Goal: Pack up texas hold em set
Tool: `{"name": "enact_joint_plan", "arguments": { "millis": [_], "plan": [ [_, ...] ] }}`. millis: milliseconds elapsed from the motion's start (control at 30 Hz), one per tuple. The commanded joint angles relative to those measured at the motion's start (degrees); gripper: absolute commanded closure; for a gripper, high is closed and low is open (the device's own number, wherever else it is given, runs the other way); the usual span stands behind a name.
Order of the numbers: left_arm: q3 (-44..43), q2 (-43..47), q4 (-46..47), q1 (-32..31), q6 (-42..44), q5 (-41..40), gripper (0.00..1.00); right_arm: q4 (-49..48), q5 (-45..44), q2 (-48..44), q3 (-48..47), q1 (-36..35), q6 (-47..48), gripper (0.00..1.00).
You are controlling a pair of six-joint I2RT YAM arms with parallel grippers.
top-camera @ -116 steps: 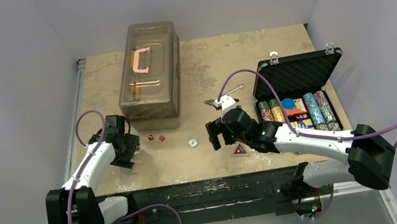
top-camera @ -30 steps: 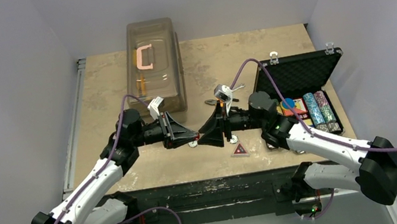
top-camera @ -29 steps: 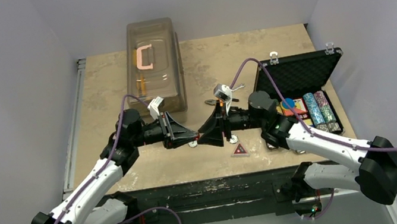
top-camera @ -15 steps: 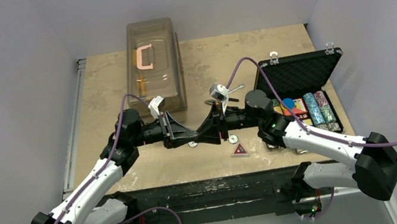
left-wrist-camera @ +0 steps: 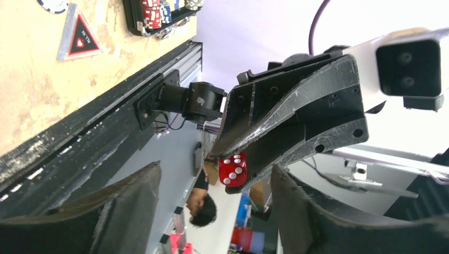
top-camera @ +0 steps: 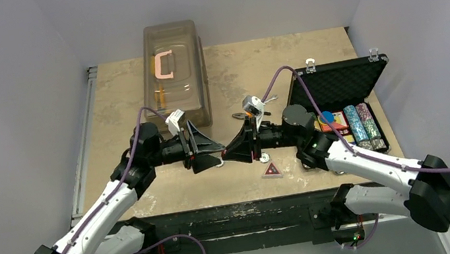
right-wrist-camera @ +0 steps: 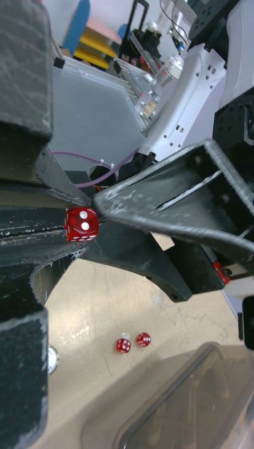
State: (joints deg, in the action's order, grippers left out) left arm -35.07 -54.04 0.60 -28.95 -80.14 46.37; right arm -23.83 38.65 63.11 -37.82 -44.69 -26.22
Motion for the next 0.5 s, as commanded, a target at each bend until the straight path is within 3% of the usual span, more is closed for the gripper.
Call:
{"name": "enact_joint_plan", "arguments": {
  "millis": [0,100,233,333,467],
  "plan": [
    [-4.1,1.7,-7.7,-0.2,7.6,-2.6,0.19,1.5,-5.5,-4.5,1.7,-0.1,1.0,1.00],
    [-5.1,1.9,-11.5,-0.2,10.5,-4.6,0.13,6.3,-10.3,-6.8,2.2,0.0,2.0,1.00],
    [-11.2,3.7,-25.8,-0.2,21.1,-13.9,0.12,22.7,-27.0,-9.2,0.3,1.7,2.5,1.00],
    [-18.9,4.9,-37.7,-0.2,30.8,-23.5,0.11,33.3,-37.7,-13.2,1.2,5.6,0.0,1.00],
    [-28.5,4.3,-45.9,-0.2,42.6,-32.3,0.11,45.0,-48.1,-16.8,2.1,14.0,-4.8,1.00]
  ]
}}
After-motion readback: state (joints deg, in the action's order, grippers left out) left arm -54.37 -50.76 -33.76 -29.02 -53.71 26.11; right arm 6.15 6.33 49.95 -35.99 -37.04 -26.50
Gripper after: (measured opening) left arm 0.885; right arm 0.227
